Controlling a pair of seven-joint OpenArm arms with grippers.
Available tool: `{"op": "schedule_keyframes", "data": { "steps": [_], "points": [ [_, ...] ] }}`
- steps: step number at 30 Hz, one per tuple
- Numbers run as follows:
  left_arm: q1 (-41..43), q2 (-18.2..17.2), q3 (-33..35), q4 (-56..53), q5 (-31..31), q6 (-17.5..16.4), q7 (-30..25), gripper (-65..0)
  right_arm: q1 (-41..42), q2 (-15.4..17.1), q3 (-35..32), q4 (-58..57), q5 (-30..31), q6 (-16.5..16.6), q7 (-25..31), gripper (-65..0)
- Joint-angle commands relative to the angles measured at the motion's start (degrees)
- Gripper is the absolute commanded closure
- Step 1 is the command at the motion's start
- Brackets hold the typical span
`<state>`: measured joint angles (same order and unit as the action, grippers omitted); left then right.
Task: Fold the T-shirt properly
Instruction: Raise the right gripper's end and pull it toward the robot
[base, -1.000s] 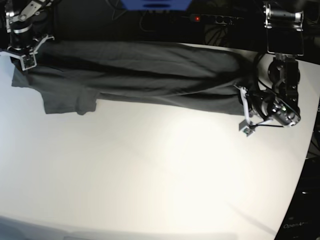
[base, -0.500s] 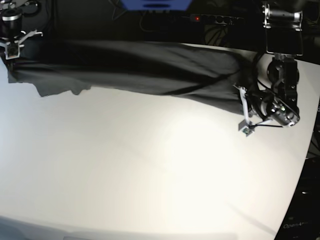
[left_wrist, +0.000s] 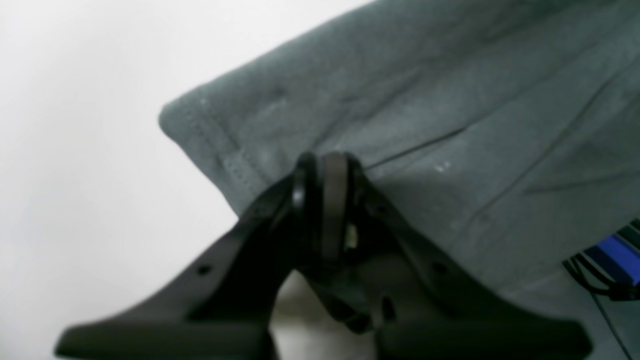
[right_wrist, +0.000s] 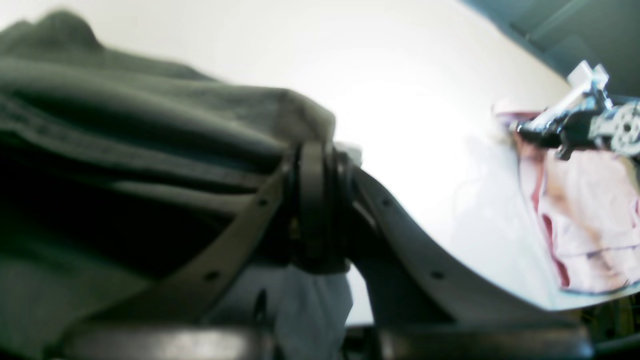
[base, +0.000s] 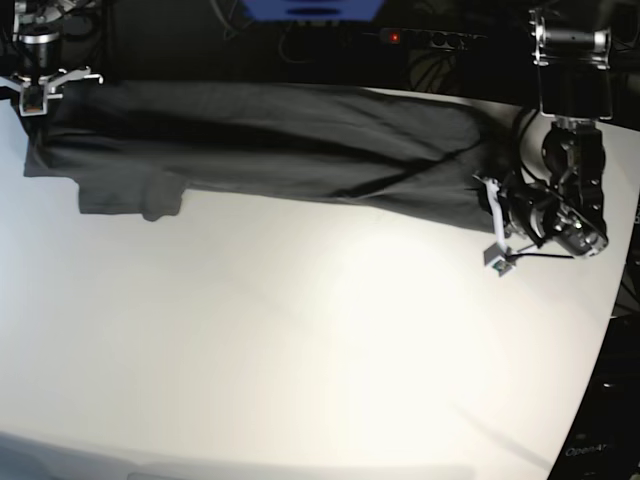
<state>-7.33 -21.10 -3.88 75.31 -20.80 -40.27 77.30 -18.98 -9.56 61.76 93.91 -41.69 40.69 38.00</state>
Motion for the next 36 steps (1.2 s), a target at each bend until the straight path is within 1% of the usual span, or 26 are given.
{"op": "schedule_keyframes", "data": {
  "steps": [1, 7, 10, 12, 15, 17, 23, 25, 28, 30, 32, 34, 36],
  "points": [
    [2.10, 0.58, 0.76, -2.47, 3.96, 0.27, 2.70, -3.7, -0.05, 0.56, 0.35, 0.82, 1.03, -0.69, 1.34, -0.3],
    [2.10, 0.75, 0.76, -2.47, 3.96, 0.27, 2.70, -3.7, -0.23, 0.56, 0.18, -4.02, 0.86, -0.69, 1.87, -0.3],
    [2.10, 0.75, 0.76, -2.47, 3.96, 0.27, 2.70, -3.7, -1.81, 0.56, 0.00, -5.34, 0.86, -0.69, 2.05, -0.1],
    [2.10, 0.75, 0.76, -2.47, 3.96, 0.27, 2.70, -3.7, -2.78, 0.56, 0.00, -5.95, 0.94, -0.69, 4.24, -0.1],
    [2.01, 0.75, 0.76, -2.47, 3.96, 0.27, 2.70, -3.7, -4.53, 0.56, 0.27, -7.71, 0.94, -0.69, 9.69, -0.1],
    [1.93, 0.75, 0.76, -2.47, 3.96, 0.27, 2.70, -3.7, -5.76, 0.56, 0.35, -7.71, 1.03, -0.69, 12.16, -0.1],
    [1.75, 0.75, 0.76, -3.62, 3.96, 0.27, 2.70, -3.7, -7.26, 0.56, 0.35, -9.56, 1.12, -0.69, 13.56, -0.1],
    [1.66, 0.75, 0.76, -3.70, 3.96, 0.27, 2.70, -3.7, -7.43, 0.56, 0.35, -10.52, 1.12, -0.69, 15.58, -0.1],
    [1.66, 0.49, 0.85, -3.70, 3.96, 0.27, 2.70, -3.7, -7.00, 0.56, 0.44, -15.89, 0.86, -0.69, 18.75, -0.1],
    [1.66, 0.22, 0.85, -3.70, 3.96, 0.27, 2.70, -3.7, -6.91, 1.08, 0.44, -16.68, 1.03, -0.69, 20.42, -0.1],
    [1.66, 0.14, 0.85, -3.70, 3.96, 0.27, 2.70, -3.7, -6.82, 1.17, 0.44, -17.47, 1.12, -0.69, 20.51, -0.1],
    [1.75, 0.14, 0.85, -3.70, 3.96, 0.27, 2.70, -3.7, -5.50, 1.61, 0.44, -20.72, 0.94, -0.69, 20.86, -0.1],
    [1.75, 0.14, 0.85, -3.70, 4.14, 0.27, 2.70, -3.7, -3.57, 3.89, 1.67, -24.68, 0.86, -0.69, 20.77, -0.1]
  ]
}}
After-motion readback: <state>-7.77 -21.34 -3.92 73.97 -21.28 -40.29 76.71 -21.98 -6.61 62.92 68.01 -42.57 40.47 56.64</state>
